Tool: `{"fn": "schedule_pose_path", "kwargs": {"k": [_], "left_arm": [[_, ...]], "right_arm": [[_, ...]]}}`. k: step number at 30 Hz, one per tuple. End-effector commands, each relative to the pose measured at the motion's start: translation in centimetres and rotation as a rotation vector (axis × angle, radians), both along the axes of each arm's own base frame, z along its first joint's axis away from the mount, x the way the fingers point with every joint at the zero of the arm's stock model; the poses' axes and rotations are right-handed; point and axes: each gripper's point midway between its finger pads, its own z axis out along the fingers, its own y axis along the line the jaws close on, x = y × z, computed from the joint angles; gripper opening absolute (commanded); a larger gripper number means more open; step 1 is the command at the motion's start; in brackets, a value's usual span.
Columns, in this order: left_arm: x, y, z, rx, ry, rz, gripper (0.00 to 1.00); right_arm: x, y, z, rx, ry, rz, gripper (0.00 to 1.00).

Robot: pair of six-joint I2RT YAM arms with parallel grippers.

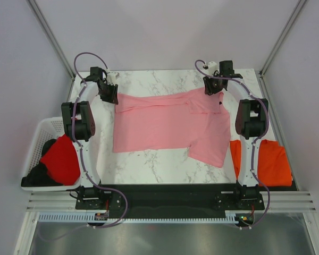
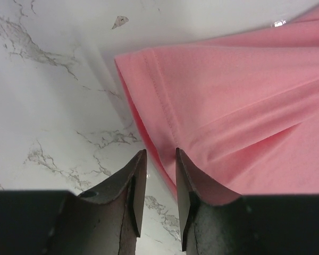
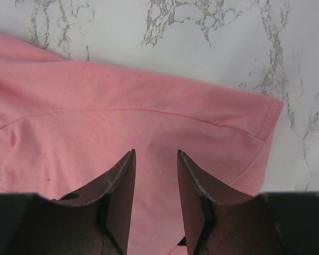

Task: Fold and stack the t-shirts
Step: Fold the tshirt

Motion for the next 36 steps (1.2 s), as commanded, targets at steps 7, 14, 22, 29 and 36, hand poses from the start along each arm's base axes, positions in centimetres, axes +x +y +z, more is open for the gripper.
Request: {"fn": "schedule_pose_path", "kwargs": {"k": [7,14,22,29,36], "left_arm": [[-0.6,-0.9,-0.9,-0.057,0.034,-0.024,0.33],[-0.7,-1.1,-1.4,-0.062,0.043,-0.033,0.34],[-0.4,-1.1,-1.0,-0.062,0.033,-0.032,0.03],[0.1,-1.1,1.7,-0.060,-0.020,-0.023,0.09],[0.0,-1.1,2.5,-0.053,-0.038,-0.035,0.04]], "right_arm": [[0.3,0.6,0.8,0.008,-0.024,0.021,0.45],[0.3,0.6,0.7,0.003,-0.022,0.021,0.45],[0.4,0.5,0.7,0.001,-0.025,0.022,0.45],[0.4,0.5,0.7,-0.002,-0.026,0.020,0.45],[0.5,0.6,0.5,0.004,-0.022,0.023,0.45]]}}
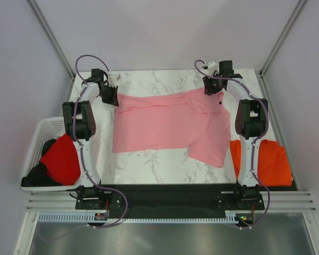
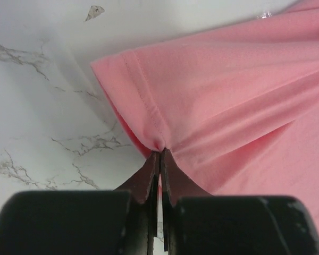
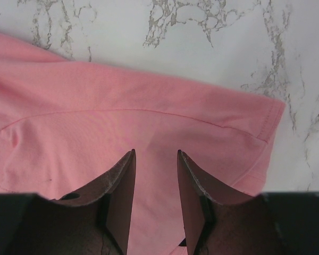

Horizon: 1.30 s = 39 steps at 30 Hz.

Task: Fold and stack the t-shirts
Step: Fold the tshirt

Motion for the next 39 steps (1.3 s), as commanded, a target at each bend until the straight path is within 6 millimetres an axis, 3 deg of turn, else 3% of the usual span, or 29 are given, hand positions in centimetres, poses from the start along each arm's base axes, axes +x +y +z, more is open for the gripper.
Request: {"fn": "schedule_pose_path", "kwargs": {"k": [1,11,18,22,24,27,28,32,39], "left_arm": [[0.6,-0.1,3.8,-0.001,-0.079,-0.008,0.04],[0.8,0.0,4.8,0.032,-0.109,-0.011,0.02],[0.9,0.1,4.9,0.067,-0.121,-0.016,0.14],[0.8,-0.2,4.3,0.071,-0.110,-0.020,0.14],[0.7,-0.4,3.9,0.079,-0.103,-0.021,0.25],[0.7,-0.2,3.6,0.090,-0.100,-0.017,0.31],[0.8,-0.2,3.6,0.090,-0.099,-0.014,0.31],[0.8,-0.4,3.5,0.084,-0.101,-0.022,0.12],[0.7,-0.3,4.2,0.088,-0.115,-0.026,0.02]], "right_arm": [[0.5,0.4,0.5,0.005,-0.022,0.021,0.45],[0.5,0.6,0.5,0.016,-0.022,0.024,0.45],[0.6,0.7,0.7,0.021,-0.024,0.026,0.45],[0.6,0.7,1.0,0.021,-0.029,0.026,0.45],[0.5,0.7,0.9,0.021,-0.026,0.026,0.46],[0.4,0.7,0.8,0.021,-0.024,0.026,0.46],[0.4,0.8,1.0,0.021,-0.026,0.028,0.46],[0.3,0.7,0.9,0.022,-0.022,0.027,0.46],[0.2,0.6,0.8,0.017,-0.021,0.026,0.46]]}}
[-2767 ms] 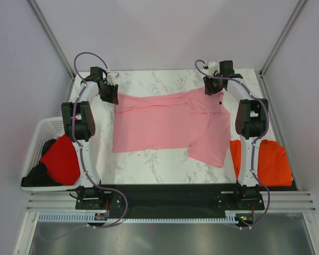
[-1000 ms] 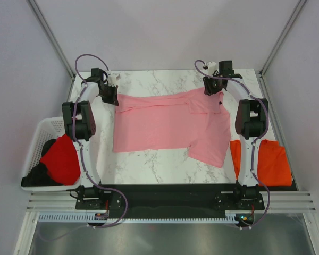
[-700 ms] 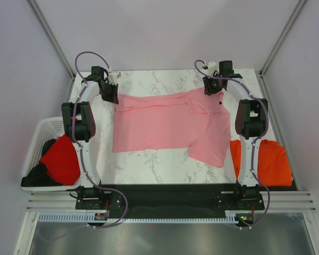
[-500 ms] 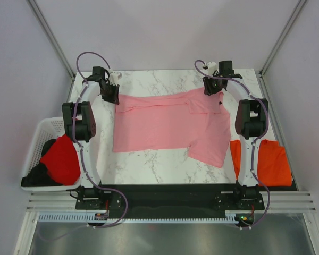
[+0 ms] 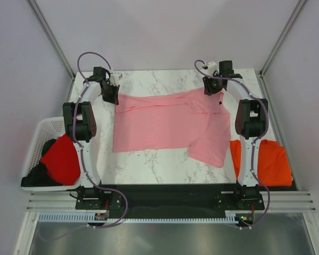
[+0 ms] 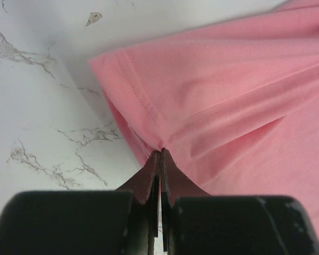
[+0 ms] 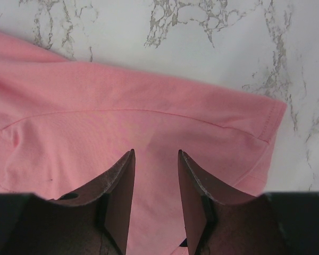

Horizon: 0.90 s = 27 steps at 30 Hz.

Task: Fold and stack the t-shirts
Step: Fold the tshirt

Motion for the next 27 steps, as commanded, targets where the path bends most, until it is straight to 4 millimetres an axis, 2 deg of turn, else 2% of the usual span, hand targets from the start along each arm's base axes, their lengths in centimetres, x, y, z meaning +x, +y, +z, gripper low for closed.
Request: {"fn": "schedule_pose_path", "kwargs": {"k": [1,6,8,11,17,27], "left_arm": [[0.5,0.1,2.8,0.019,-0.081,-0.024,0.02],[-0.4,0.2,4.2,0.010,-0.100,-0.042,0.02],[-0.6,0.0,5.4,0.002,-0.123,-0.049,0.02],[-1.1,0.0,6.0,-0.003,-0.124,-0.047,0.02],[-2.7,0.2,5.4,0.013,-0.085,-0.068,0.02],[-5.4,0.6,4.6,0.039,-0.012,-0.147,0.02]], "right_arm": [[0.1,0.6,0.9,0.014,-0.021,0.026,0.46],[0.0,0.5,1.5,0.014,-0.027,0.026,0.45],[0.0,0.7,1.8,0.017,-0.034,0.032,0.45],[0.1,0.4,2.1,0.019,-0.039,0.027,0.45],[-0.5,0.2,2.3,0.020,-0.030,0.033,0.45],[-1.5,-1.6,2.3,0.012,-0.006,0.023,0.45]]}}
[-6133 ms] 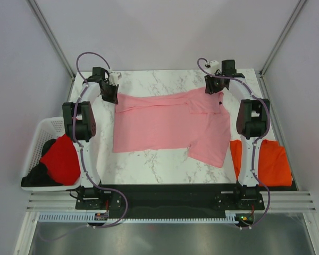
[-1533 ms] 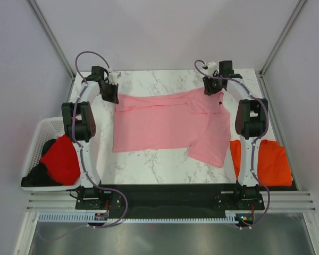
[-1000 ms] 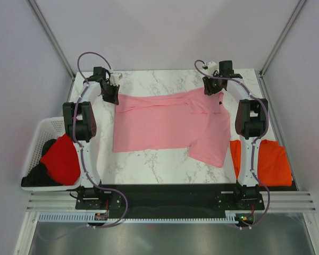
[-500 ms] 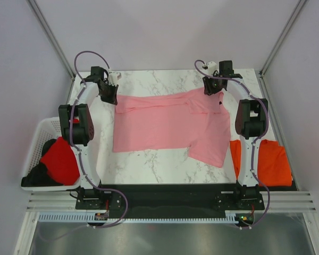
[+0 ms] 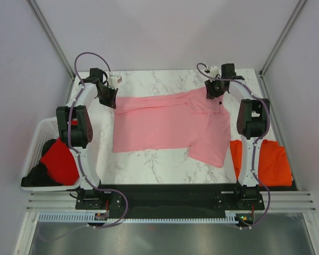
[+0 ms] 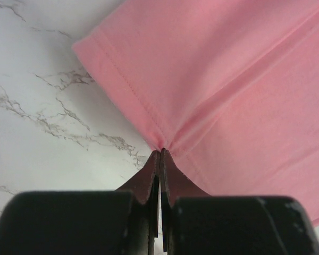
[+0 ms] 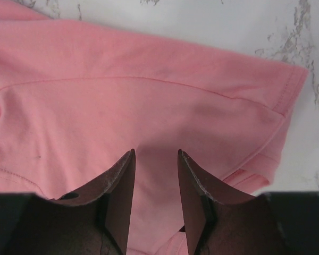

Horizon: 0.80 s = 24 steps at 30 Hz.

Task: Fold and stack the t-shirts
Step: Fold the tshirt

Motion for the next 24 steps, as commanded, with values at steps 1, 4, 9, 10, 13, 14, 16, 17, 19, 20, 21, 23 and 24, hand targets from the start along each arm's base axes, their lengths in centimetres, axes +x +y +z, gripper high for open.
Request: {"fn": "schedule_pose_path", "kwargs": {"k": [1,4,9,10,13,14,16,17,19,20,21,23,24], "left_arm": [[-1.4,0.1,1.8,0.003,-0.018,-0.074,0.02],[-2.2,0.1,1.5,0.007,-0.005,-0.087,0.02],[-3.7,-0.2,0.5,-0.006,0.034,-0.108,0.02],[-3.9,-0.2,0.3,-0.010,0.039,-0.110,0.02],[-4.5,-0.1,0.0,0.001,0.062,-0.114,0.04],[-5.0,0.4,-0.2,0.021,0.075,-0.107,0.06],[-5.4,0.9,0.0,0.044,0.077,-0.102,0.16],[-5.5,1.2,0.7,0.045,0.061,-0.097,0.17],[-5.2,1.4,2.0,0.046,0.029,-0.086,0.24],[-4.4,1.4,3.3,0.044,-0.009,-0.083,0.26],[-4.0,1.3,3.8,0.039,-0.023,-0.079,0.28],[-2.6,1.0,5.4,0.014,-0.065,-0.065,0.29],[-2.2,0.9,4.9,0.004,-0.053,-0.055,0.29]], "right_arm": [[0.0,-0.3,3.8,0.014,-0.065,0.020,0.45],[-0.3,-0.3,4.1,0.014,-0.064,0.026,0.45],[-0.7,-0.5,4.3,0.014,-0.060,0.033,0.45],[-0.7,-0.6,4.5,0.015,-0.063,0.034,0.45],[-0.9,-0.6,4.8,0.009,-0.059,0.044,0.45],[-1.1,-0.7,4.8,0.007,-0.053,0.045,0.45],[-1.3,-0.8,5.5,0.008,-0.058,0.045,0.45],[-1.5,-0.8,5.8,0.013,-0.058,0.047,0.45],[-1.8,-0.7,6.5,0.017,-0.062,0.052,0.45],[-2.0,-0.5,6.7,0.021,-0.061,0.058,0.46],[-2.2,-0.6,6.7,0.020,-0.058,0.058,0.46],[-2.5,-0.6,7.0,0.022,-0.055,0.059,0.46],[-2.6,-0.5,7.0,0.028,-0.051,0.060,0.47]]}}
